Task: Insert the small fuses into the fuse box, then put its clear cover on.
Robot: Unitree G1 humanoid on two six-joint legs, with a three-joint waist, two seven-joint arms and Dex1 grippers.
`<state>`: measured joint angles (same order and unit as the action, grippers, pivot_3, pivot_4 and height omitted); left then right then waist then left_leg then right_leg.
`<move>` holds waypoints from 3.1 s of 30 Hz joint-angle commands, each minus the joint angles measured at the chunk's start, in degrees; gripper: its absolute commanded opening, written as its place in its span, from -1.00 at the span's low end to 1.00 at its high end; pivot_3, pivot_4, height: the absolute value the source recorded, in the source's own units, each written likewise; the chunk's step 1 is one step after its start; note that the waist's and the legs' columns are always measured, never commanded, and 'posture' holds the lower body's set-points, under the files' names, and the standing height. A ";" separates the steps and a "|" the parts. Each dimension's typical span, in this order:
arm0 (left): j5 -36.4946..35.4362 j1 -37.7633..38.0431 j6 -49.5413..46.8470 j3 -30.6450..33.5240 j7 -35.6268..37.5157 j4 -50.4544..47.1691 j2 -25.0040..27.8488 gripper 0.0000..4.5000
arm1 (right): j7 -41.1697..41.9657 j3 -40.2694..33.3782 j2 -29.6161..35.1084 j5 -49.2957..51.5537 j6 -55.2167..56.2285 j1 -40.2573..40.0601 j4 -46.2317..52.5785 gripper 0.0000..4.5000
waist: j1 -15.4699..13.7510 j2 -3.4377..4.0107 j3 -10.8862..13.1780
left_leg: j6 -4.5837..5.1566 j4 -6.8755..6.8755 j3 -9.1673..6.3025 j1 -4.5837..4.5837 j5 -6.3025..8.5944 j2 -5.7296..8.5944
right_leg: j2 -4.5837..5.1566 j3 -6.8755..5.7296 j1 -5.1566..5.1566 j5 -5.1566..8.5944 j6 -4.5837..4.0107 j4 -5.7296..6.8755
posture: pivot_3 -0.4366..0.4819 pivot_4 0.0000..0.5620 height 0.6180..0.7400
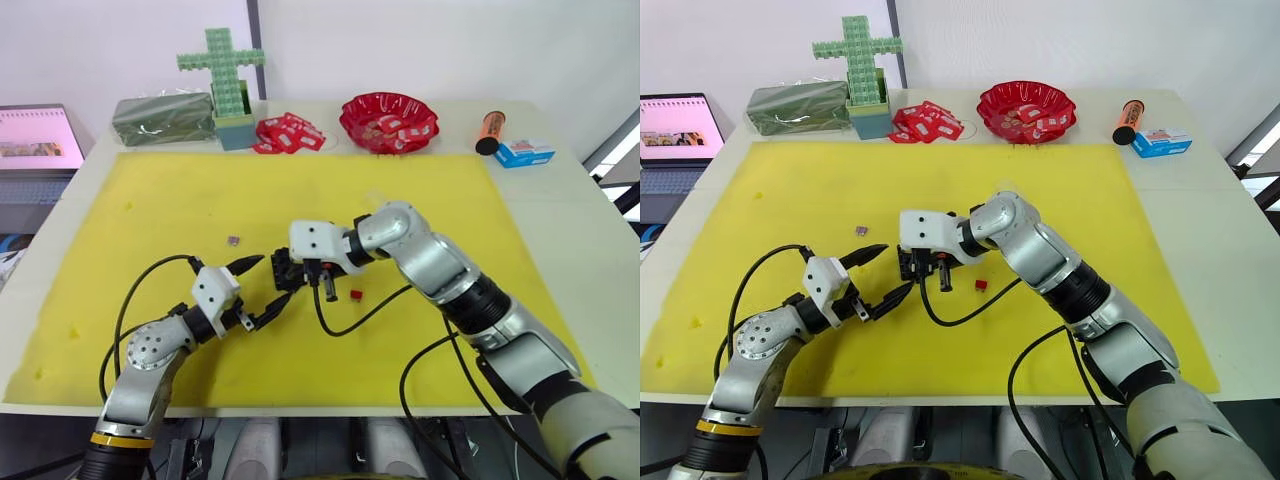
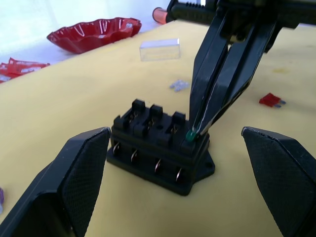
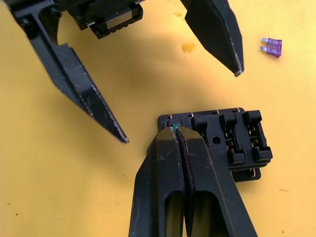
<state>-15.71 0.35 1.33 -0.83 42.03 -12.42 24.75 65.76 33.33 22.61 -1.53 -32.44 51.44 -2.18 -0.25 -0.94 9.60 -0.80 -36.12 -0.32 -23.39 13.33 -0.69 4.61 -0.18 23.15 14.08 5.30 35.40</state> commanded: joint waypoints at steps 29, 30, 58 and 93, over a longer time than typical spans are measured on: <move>-14.20 3.78 -10.41 14.83 9.34 -7.00 15.82 1.00 | -6.52 -21.27 6.67 12.51 -11.85 -8.41 21.73 0.05 | -0.05 0.07 -0.15 | -0.02 0.07 0.00 -0.05 0.01 -0.08 | 0.09 0.01 0.08 0.06 -0.12 -0.08 | -0.05 -0.47 1.00; -16.03 3.28 -12.50 17.66 10.14 -5.83 17.87 1.00 | -6.80 -23.08 9.36 11.96 -10.18 -10.67 22.21 0.21 | -0.20 0.04 -0.15 | -0.02 0.08 0.00 -0.05 0.01 -0.08 | 0.10 0.01 0.08 0.06 -0.12 -0.09 | -0.05 -0.47 1.00; -5.27 -9.37 1.73 23.68 14.09 31.41 26.52 1.00 | -24.23 -47.60 15.49 17.23 4.12 -43.72 17.09 0.98 | -0.36 -0.01 -0.14 | -0.02 0.16 0.33 -0.06 0.01 -0.16 | 0.10 0.08 0.13 0.06 -0.11 -0.23 | -0.05 -0.47 1.00; -35.21 -47.66 -90.89 24.41 -0.95 56.55 24.07 1.00 | -17.21 -18.60 3.77 15.98 2.80 -6.82 19.04 0.98 | 1.17 -0.56 -0.02 | -0.07 0.00 0.02 0.00 -0.04 0.28 | 0.01 -0.04 0.20 0.23 0.51 0.70 | -0.05 -0.47 1.00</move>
<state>-52.15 -46.92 -90.52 24.56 39.24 44.37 48.47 49.13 14.81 27.20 14.64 -29.66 43.09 15.41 0.92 -1.50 9.58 -0.89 -36.12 -0.30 -23.39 13.28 -0.41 4.61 -0.23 23.35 14.31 5.81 36.10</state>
